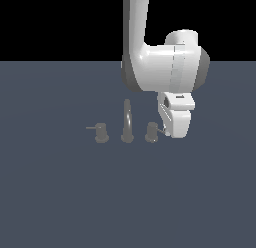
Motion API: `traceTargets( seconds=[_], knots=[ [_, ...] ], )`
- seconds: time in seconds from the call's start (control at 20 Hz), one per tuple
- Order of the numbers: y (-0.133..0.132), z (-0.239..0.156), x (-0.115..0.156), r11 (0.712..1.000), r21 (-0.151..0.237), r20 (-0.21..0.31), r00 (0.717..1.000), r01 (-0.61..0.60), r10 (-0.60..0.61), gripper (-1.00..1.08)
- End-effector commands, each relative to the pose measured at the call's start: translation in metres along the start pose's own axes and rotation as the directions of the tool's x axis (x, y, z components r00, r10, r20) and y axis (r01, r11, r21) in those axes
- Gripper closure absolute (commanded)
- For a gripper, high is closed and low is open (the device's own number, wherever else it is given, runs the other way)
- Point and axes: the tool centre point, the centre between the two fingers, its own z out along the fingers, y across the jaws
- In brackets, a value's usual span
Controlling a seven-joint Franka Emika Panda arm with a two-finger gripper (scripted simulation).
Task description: Turn on the faucet by rotating a designated handle.
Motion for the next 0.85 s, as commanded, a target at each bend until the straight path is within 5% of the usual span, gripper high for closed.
traceTargets(
  seconds=[0.0,0.3,0.35,0.8],
  knots=[
    [0.006,0.000,-0.019,1.000,-0.006,0.007,1.000,0.017,-0.017,1.08],
    [0.019,-0.001,-0.039,1.000,-0.012,0.010,1.000,0.022,-0.022,1.08],
    [0.016,0.000,-0.016,1.000,-0.004,0.000,1.000,-0.009,0.009,1.08],
    [0.008,-0.001,-0.076,1.000,-0.012,0.010,1.000,0.022,-0.022,1.08]
  ],
)
